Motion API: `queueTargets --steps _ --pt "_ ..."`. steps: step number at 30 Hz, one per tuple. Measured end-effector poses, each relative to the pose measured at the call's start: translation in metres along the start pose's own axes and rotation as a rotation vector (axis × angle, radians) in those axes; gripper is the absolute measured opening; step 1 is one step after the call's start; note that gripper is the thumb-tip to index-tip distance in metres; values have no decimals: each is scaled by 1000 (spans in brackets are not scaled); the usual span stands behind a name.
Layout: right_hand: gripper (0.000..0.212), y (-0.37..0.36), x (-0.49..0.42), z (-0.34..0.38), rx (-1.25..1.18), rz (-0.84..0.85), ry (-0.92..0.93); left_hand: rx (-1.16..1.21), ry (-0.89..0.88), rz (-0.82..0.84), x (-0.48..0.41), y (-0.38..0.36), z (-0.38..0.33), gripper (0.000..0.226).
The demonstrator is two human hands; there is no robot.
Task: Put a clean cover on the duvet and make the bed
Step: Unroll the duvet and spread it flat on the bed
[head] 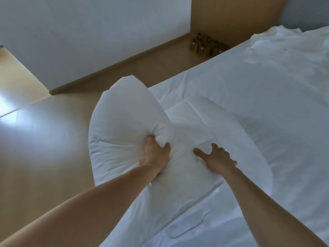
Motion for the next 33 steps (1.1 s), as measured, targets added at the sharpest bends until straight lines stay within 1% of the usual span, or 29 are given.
queueTargets --steps 3,8,13,16,17,19,20,21,23,24,26,28,30,31,33 --pt "112 22 -42 -38 16 -43 -27 -36 1 1 -7 -24 -14 44" --pt "128 45 -95 -86 25 -149 -92 -84 -14 -16 -22 -56 -32 41" --pt "146 41 -118 -104 14 -136 -133 -141 -39 -33 -29 -73 -44 42" --pt "150 35 -133 -116 -29 -117 -137 -158 -39 -35 -31 -78 -42 40" --pt "150 30 -139 -122 -100 -94 -143 -162 -43 -35 -32 -78 -41 40" --pt "147 15 -143 -127 -351 3 -148 -167 -49 -37 -34 -78 -39 38" --pt "139 9 -139 -126 -460 56 -141 -171 -53 -38 -35 -77 -38 37" --pt "124 3 -134 -123 -558 109 -133 -176 -57 -38 -35 -75 -37 36" --pt "86 -2 -124 -120 -692 194 -155 -178 -58 -35 -35 -70 -33 36" --pt "75 -1 -118 -118 -726 225 -176 -170 -55 -33 -34 -67 -30 36" --pt "66 2 -108 -111 -727 283 -191 -154 -45 -24 -30 -61 -21 36" --pt "64 0 -101 -105 -657 305 -192 -125 -34 -13 -24 -55 -13 36" --pt "67 -3 -97 -101 -600 300 -196 -92 -30 -13 -18 -50 -7 38" --pt "75 -4 -96 -101 -578 271 -186 -82 -34 -17 -17 -47 -5 39" --pt "106 -8 -103 -103 -509 191 -161 -66 -47 -27 -20 -44 -2 39"
Point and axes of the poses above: each hand's wrist, its own x-axis away from the middle knuckle, its own y-axis out of the back of the hand, z = x × y, the point moved 3 cm from there along -x, towards the middle knuckle, and after that the axes turned 9 degrees about -x, right-handed, at the moved point
